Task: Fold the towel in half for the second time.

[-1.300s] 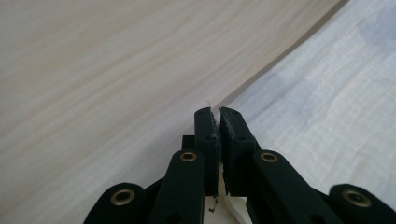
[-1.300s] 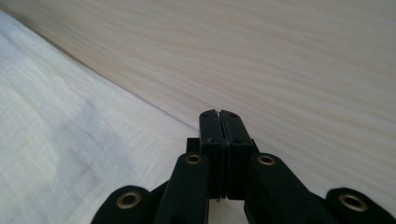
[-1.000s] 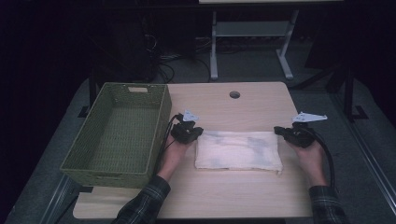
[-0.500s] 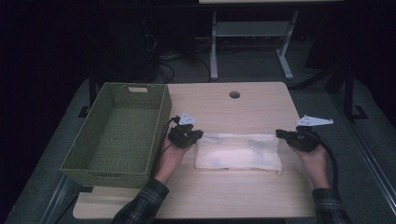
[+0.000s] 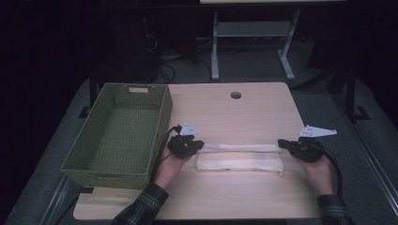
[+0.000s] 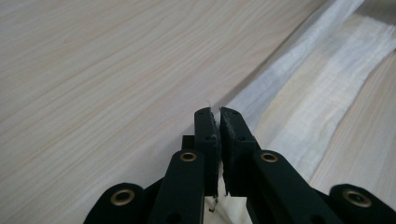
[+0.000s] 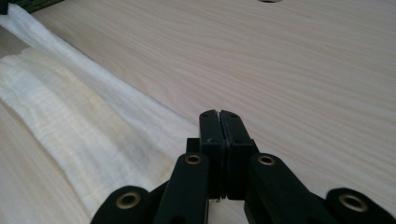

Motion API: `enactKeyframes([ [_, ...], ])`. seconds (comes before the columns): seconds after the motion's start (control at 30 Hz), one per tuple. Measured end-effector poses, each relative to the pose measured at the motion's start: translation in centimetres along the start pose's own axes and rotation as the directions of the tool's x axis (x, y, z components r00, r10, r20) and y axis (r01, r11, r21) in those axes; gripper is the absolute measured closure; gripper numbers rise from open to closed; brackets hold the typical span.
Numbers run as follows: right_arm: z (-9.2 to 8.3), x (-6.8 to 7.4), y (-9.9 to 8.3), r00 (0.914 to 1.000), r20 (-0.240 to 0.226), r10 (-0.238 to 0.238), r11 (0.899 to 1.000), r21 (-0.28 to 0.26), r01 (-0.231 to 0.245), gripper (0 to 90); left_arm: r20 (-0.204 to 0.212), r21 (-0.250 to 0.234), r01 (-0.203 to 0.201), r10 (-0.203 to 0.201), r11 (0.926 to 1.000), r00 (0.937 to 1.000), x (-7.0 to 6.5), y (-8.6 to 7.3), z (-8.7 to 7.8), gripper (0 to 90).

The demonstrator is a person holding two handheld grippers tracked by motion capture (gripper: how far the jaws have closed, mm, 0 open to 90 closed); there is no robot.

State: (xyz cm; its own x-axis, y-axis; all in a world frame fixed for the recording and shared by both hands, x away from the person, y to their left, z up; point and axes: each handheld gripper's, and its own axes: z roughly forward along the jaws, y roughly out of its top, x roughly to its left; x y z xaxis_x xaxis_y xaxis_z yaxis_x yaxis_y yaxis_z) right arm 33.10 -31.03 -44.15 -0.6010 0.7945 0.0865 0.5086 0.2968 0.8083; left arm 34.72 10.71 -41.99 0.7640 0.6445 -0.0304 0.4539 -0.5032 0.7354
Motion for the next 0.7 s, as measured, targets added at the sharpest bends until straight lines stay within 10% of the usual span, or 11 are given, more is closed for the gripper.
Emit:
enactKeyframes([
  [0.7, -2.0, 2.6, -2.0, 0.9984, -0.015, -0.055, 0.998, 0.024, 0.055, 88.8, 0.027, 0.043, -0.027, 0.026, 0.9987, 0.9993, -1.2, -1.3, -0.2, 85.7],
])
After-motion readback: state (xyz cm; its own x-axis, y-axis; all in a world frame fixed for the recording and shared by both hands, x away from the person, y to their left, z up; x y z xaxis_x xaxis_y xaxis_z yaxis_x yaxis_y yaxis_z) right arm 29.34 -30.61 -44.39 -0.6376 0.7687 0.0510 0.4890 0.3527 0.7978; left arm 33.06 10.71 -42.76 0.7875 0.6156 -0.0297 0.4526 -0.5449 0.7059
